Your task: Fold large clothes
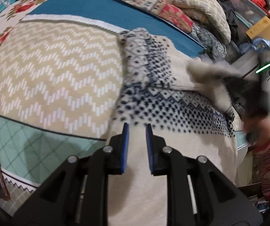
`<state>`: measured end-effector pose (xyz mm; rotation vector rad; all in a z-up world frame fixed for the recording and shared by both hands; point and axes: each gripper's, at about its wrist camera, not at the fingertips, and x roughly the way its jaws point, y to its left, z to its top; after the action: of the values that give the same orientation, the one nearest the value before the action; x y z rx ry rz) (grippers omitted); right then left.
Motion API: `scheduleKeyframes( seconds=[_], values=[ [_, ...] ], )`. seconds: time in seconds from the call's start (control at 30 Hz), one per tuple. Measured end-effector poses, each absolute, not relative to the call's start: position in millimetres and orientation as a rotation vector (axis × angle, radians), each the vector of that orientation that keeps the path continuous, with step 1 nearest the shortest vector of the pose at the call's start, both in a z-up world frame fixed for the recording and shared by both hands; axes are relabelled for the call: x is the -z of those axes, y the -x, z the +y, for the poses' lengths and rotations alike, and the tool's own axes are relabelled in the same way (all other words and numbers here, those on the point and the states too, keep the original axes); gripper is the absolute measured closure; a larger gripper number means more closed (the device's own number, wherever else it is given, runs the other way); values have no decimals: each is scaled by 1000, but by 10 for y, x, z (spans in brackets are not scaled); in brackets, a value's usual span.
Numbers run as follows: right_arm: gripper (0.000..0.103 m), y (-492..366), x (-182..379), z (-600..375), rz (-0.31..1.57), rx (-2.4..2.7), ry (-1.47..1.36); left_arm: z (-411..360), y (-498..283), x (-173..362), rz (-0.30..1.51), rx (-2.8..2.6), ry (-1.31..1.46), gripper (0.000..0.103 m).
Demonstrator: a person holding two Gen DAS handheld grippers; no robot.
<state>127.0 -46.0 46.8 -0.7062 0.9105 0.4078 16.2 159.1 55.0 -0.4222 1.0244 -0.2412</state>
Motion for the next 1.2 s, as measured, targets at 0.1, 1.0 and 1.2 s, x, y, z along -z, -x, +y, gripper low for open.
scheduleKeyframes(
  seconds=[0.1, 1.0, 1.2],
  values=[
    [-15, -747, 181, -258, 626, -319, 1068, 1628, -178, -553, 1024, 245, 423, 86],
    [16, -235, -830, -2955, 765, -196, -148, -1250, -953, -465, 713, 554, -640, 86],
    [16, -538, -772, -2930, 797, -181, -194, -934, -1426, -585, 764, 422, -403, 99]
  ],
)
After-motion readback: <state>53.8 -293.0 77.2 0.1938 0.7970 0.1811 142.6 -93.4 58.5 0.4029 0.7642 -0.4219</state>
